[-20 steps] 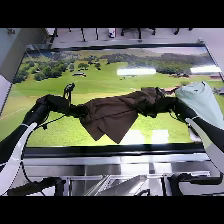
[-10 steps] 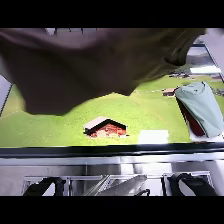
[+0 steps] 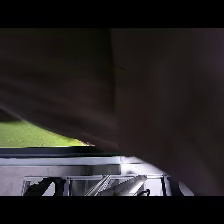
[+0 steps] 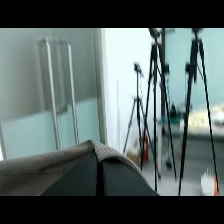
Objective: Fold the shirts.
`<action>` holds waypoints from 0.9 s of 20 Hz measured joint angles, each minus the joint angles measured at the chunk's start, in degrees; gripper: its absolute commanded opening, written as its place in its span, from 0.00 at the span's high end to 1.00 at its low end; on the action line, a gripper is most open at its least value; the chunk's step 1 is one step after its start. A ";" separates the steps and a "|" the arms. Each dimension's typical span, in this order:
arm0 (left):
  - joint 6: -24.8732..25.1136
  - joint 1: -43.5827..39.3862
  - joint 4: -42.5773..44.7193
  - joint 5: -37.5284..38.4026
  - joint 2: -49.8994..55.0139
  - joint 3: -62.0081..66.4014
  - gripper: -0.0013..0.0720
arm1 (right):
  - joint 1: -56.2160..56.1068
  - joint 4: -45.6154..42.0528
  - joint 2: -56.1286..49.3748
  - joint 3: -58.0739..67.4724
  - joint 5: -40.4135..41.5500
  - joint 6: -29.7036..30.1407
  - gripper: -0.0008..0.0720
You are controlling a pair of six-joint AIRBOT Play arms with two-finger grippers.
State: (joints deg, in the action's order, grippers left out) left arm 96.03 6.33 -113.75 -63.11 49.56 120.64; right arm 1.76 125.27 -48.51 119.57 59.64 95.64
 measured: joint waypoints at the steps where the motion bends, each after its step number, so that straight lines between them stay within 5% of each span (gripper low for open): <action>1: 0.02 -1.01 0.04 -0.44 1.22 -3.39 0.96 | 0.02 -0.55 -1.11 -2.54 1.03 -0.26 0.96; 9: 1.20 -8.74 0.42 -2.16 29.83 -23.37 0.96 | 1.51 -2.10 -19.85 -32.83 -3.37 2.67 0.96; 18: -0.90 -9.07 -0.31 -7.08 69.20 -5.11 0.96 | 10.86 9.03 -53.37 -33.90 -11.72 9.62 0.96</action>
State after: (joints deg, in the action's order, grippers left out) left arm 95.13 -2.74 -114.06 -70.19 118.76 115.52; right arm 12.62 134.30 -101.89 85.67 47.92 105.25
